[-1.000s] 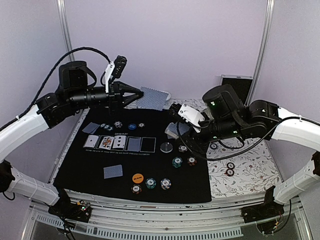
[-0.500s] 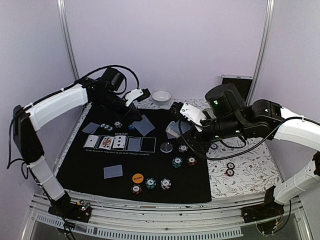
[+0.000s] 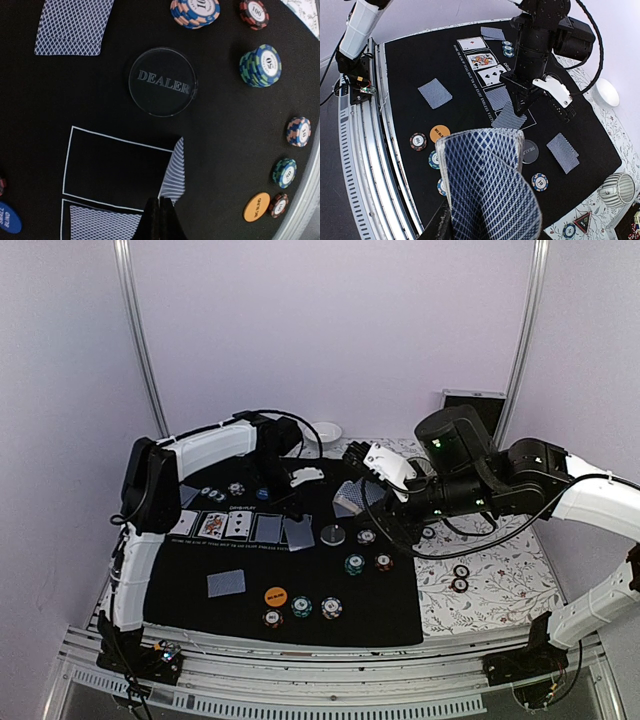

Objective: Distribute texas hold em gaming equipment
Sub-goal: Place the poker card in the community card area.

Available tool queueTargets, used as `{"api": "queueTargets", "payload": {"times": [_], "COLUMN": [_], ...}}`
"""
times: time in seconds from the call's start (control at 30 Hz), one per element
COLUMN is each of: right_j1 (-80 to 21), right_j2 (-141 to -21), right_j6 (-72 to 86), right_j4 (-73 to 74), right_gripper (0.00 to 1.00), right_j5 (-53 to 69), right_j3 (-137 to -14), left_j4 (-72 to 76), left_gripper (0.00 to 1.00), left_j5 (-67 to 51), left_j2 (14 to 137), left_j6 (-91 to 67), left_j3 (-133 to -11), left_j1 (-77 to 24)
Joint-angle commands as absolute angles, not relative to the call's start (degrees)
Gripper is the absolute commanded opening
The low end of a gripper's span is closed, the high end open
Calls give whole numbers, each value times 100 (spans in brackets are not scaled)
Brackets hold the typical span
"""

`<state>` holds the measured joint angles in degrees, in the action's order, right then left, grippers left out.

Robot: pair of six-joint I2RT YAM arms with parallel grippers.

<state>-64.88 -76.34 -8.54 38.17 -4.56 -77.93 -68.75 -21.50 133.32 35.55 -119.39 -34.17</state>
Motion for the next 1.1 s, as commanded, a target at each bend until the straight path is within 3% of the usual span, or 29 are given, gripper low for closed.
{"api": "queueTargets", "payload": {"times": [0.0,0.37,0.77,1.07], "right_j1": [-6521,-6518,-6521,-6513], "right_j2": [-7515,-7537,-7519,-7498], "right_j6": [-786,-793,-760,-747], "right_j4": [3784,3756,3761,3779], "right_gripper": [4,4,4,4], "right_j5": [-536,-526,-533,-544], "right_j3": [-7833,-7829,-7806,-7788], "left_j4": [-7162,-6417,-5337,-4692], "left_gripper": [0,0,0,0], "left_j5": [-1600,26,776,660], "left_j2": [13578,13768,13779,13644], "left_j6": [3609,3833,4370,4588], "left_j3": [-12235,-11950,-11426,-11065], "left_j1": [-3586,-3970,-3973,-3947]}}
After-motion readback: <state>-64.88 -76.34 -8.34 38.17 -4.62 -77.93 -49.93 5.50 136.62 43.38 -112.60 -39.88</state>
